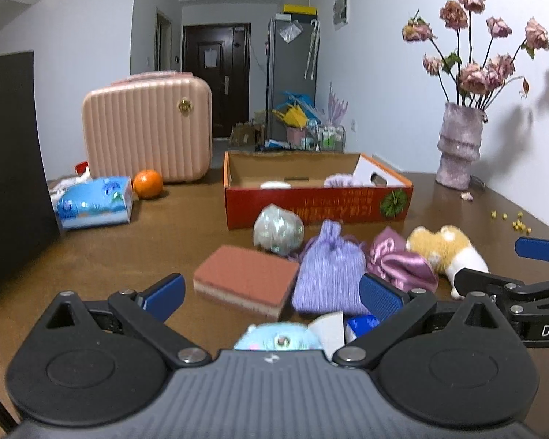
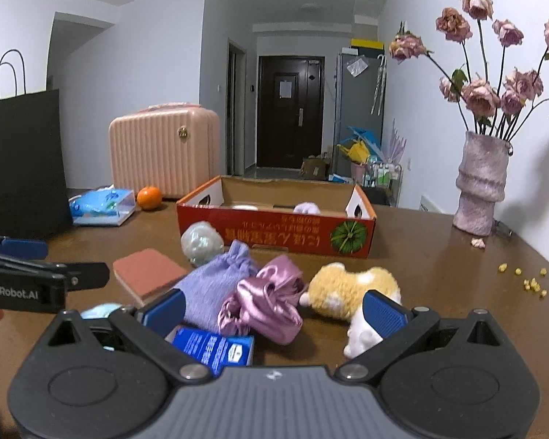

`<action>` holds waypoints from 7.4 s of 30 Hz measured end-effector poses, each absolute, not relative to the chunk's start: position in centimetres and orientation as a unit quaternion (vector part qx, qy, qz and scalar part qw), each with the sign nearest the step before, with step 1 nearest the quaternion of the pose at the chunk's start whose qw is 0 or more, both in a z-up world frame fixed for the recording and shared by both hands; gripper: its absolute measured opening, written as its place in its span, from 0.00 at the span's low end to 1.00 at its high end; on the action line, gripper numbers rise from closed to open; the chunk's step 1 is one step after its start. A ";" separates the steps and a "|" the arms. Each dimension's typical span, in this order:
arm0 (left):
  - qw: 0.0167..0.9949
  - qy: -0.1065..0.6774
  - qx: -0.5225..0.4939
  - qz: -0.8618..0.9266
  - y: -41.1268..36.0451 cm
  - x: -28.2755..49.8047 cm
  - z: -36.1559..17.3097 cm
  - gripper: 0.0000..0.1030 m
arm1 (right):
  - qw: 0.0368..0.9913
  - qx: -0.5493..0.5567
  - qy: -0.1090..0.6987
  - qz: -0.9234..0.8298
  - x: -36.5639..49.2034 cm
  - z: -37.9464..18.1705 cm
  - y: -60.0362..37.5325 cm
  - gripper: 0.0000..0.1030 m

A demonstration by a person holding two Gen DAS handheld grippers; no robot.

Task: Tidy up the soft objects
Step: 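Bring both tools back toward the remaining soft items on the table, then grasp the light-blue fluffy plush with the left tool and lift it, then grasp the blue tissue pack with the right tool while the left tool holds the plush, then carry the plush and tissue pack over the cardboard box with both tools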

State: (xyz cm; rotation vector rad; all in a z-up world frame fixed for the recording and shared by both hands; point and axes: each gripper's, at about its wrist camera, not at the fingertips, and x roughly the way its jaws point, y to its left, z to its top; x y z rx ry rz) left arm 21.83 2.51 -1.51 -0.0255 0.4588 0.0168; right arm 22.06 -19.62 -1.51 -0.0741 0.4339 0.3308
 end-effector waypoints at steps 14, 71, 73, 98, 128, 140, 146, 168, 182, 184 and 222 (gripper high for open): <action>0.959 0.285 -0.004 0.000 2.1 21.9 -4.5 1.00 | 0.955 -0.034 0.249 0.157 22.2 -4.0 -20.2 1.00; 0.950 0.307 -0.058 0.017 6.5 24.3 -7.1 0.81 | 0.936 -0.051 0.296 0.182 24.4 -6.8 -15.5 1.00; 0.952 0.300 -0.060 0.022 6.8 24.1 -7.0 0.81 | 0.936 -0.055 0.299 0.179 24.6 -6.9 -14.9 1.00; 0.954 0.291 -0.074 0.016 7.8 23.7 -7.0 0.81 | 0.929 -0.051 0.328 0.164 26.4 -8.6 -13.2 0.90; 0.955 0.286 -0.070 0.021 7.5 23.5 -6.6 0.81 | 0.942 -0.037 0.276 0.189 23.7 -6.5 -14.9 0.71; 0.966 0.252 -0.058 0.014 6.4 23.5 -3.8 0.81 | 0.957 -0.035 0.228 0.176 23.9 -3.6 -16.7 0.71; 0.971 0.235 -0.052 0.012 5.6 24.0 -2.3 0.81 | 0.963 -0.029 0.206 0.173 24.5 -2.2 -17.3 0.71; 0.979 0.195 -0.063 0.007 3.9 28.1 2.2 0.81 | 0.975 -0.011 0.149 0.161 29.5 2.1 -18.0 0.71; 0.978 0.198 -0.070 0.010 3.4 32.2 3.4 0.81 | 0.974 -0.010 0.161 0.157 34.2 2.5 -18.1 0.71; 0.978 0.198 -0.071 0.010 3.4 32.8 3.5 0.81 | 0.975 -0.011 0.161 0.156 34.9 2.6 -18.1 0.71; 0.969 0.230 -0.088 0.031 4.0 47.0 1.3 0.81 | 0.971 -0.011 0.201 0.132 50.0 0.0 -15.6 0.71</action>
